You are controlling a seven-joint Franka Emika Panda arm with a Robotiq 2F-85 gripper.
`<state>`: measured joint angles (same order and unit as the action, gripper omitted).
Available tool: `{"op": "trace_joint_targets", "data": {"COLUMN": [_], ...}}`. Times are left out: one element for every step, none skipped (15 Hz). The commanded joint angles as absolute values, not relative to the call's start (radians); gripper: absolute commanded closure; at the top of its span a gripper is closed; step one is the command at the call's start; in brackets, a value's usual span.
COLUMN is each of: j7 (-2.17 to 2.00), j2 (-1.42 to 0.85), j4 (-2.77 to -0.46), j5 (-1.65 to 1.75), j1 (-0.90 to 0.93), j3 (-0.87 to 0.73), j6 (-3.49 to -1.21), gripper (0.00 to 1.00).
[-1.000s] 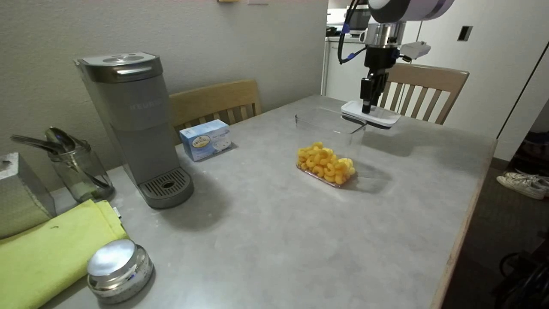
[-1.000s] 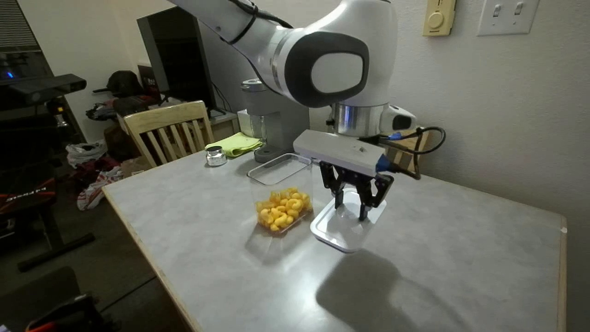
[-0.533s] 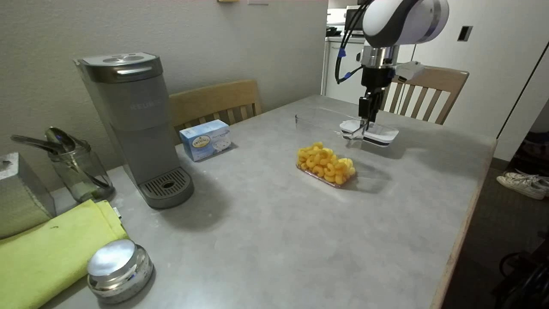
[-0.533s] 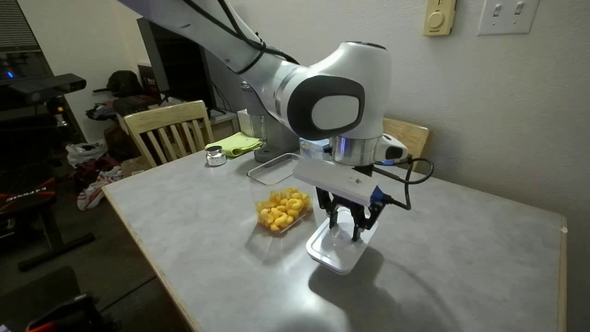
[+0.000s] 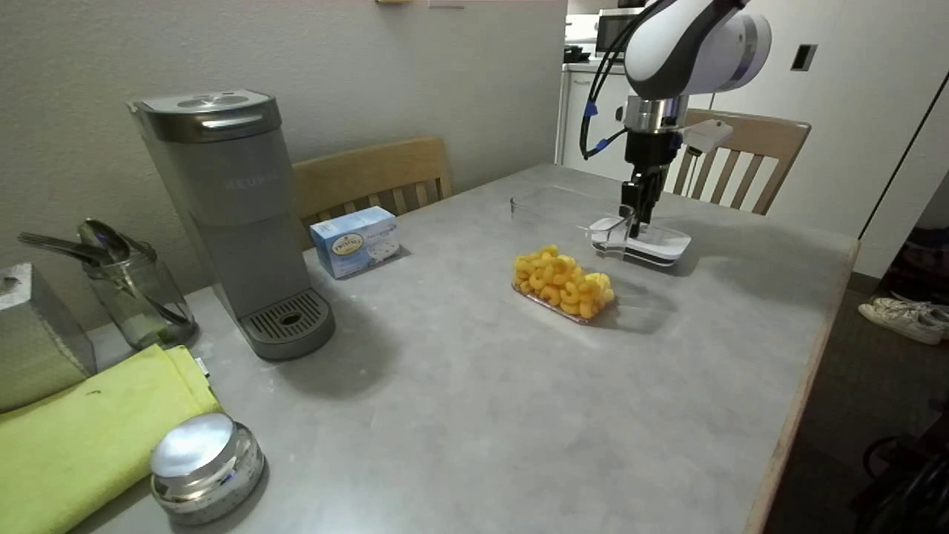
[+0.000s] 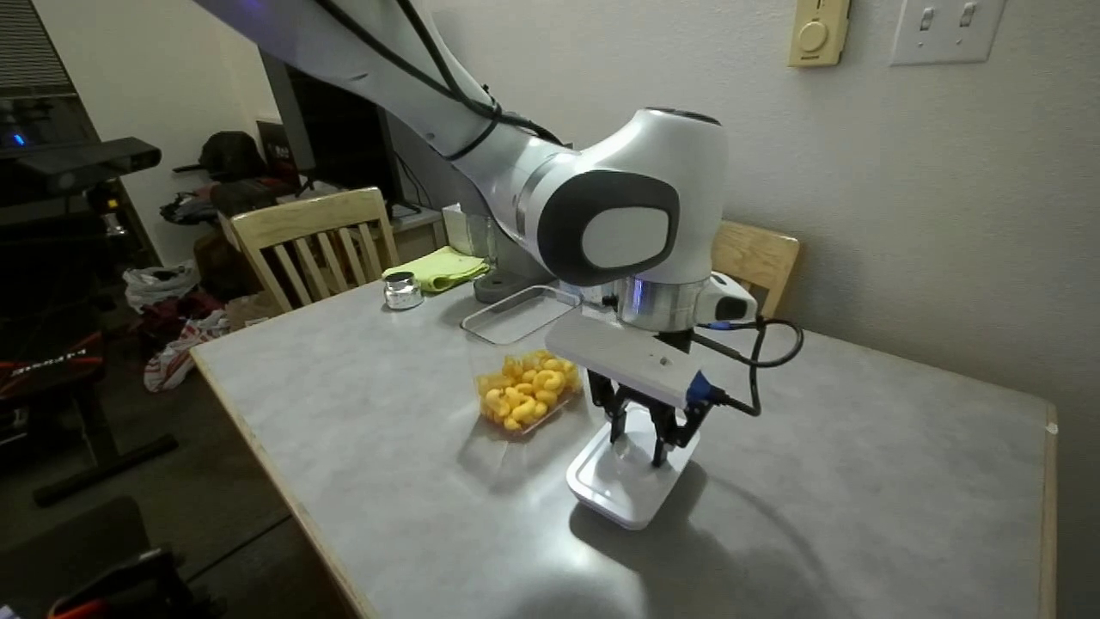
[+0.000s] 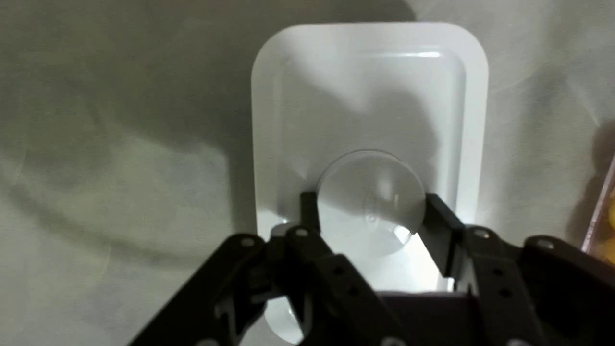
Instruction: Press the button atop the lid then pick up the lid and put it on the table
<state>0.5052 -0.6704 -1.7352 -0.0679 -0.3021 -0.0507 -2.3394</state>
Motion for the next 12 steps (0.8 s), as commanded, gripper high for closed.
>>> {"op": "trace_joint_targets", "data": {"j7": [0.529, 0.529, 0.529, 0.528, 0.527, 0.527, 0.525, 0.523, 0.522, 0.52, 0.52, 0.52], "j2": [-0.675, -0.674, -0.673, -0.671, -0.667, -0.664, -0.658, -0.651, -0.646, -0.633, -0.621, -0.606], "j4": [-1.733, -1.733, -1.734, -1.735, -1.737, -1.739, -1.741, -1.743, -1.744, -1.751, -1.756, -1.762], "j5": [-0.064, -0.064, -0.064, -0.064, -0.065, -0.065, -0.066, -0.067, -0.067, -0.069, -0.07, -0.071], "j1": [-0.329, -0.33, -0.33, -0.33, -0.331, -0.331, -0.33, -0.33, -0.33, -0.328, -0.328, -0.327], "j3": [-0.03, -0.029, -0.029, -0.029, -0.029, -0.029, -0.03, -0.03, -0.03, -0.029, -0.029, -0.028], "j6": [-2.357, -2.356, -2.356, -2.355, -2.353, -2.352, -2.352, -2.35, -2.35, -2.35, -2.35, -2.349], "gripper": [0.71, 0.71, 0.71, 0.59, 0.27, 0.2, 0.14, 0.08, 0.02, 0.0, 0.0, 0.0]}}
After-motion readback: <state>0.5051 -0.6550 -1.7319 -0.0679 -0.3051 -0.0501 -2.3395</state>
